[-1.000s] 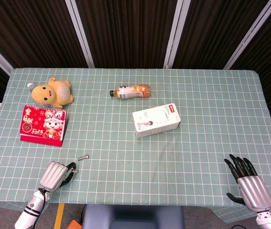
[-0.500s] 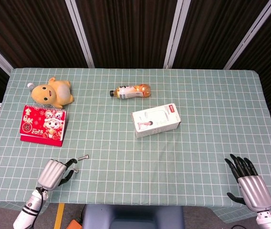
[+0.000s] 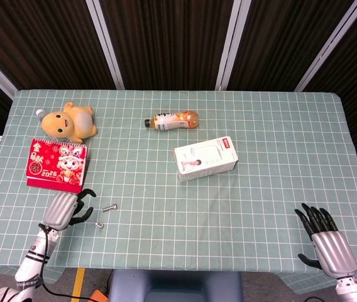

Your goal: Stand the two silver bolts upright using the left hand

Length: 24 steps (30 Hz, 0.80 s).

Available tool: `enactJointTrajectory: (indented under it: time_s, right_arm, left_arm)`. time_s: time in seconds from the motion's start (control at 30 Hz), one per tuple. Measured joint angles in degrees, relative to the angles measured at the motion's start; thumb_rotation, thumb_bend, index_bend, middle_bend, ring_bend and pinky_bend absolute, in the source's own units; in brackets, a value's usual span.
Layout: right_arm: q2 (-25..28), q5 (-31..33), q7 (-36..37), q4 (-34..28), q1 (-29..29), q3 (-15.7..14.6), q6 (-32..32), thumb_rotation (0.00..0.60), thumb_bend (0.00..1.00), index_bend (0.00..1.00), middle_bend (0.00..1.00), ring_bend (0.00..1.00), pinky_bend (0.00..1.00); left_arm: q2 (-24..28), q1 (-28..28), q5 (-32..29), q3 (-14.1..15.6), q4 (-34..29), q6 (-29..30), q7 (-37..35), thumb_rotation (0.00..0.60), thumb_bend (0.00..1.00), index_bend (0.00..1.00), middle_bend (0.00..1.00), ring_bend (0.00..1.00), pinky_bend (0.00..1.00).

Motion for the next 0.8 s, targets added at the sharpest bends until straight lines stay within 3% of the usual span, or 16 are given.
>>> enactJointTrajectory:
  time_s: [0.37, 0.8]
  right_arm:
    - [-0.41, 1.23, -0.45, 0.35, 0.36, 0.35, -0.96, 0.6, 0.16, 0.0, 0.0, 0.0, 0.0]
    - [-0.14, 1.79, -0.09, 0.18, 0.81, 0.27, -1.85, 0.6, 0.16, 0.0, 0.0, 0.0, 0.0]
  left_arm:
    - [-0.4, -6.74, -7.25, -1.96, -1.08, -13.02, 6.19, 0.6, 0.33, 0.46, 1.0, 1.0, 1.0]
    - [0.71, -10.56, -17.95, -2.99, -7.08, -18.39, 22.82, 0.6, 0.31, 0.46, 1.0, 1.0, 1.0]
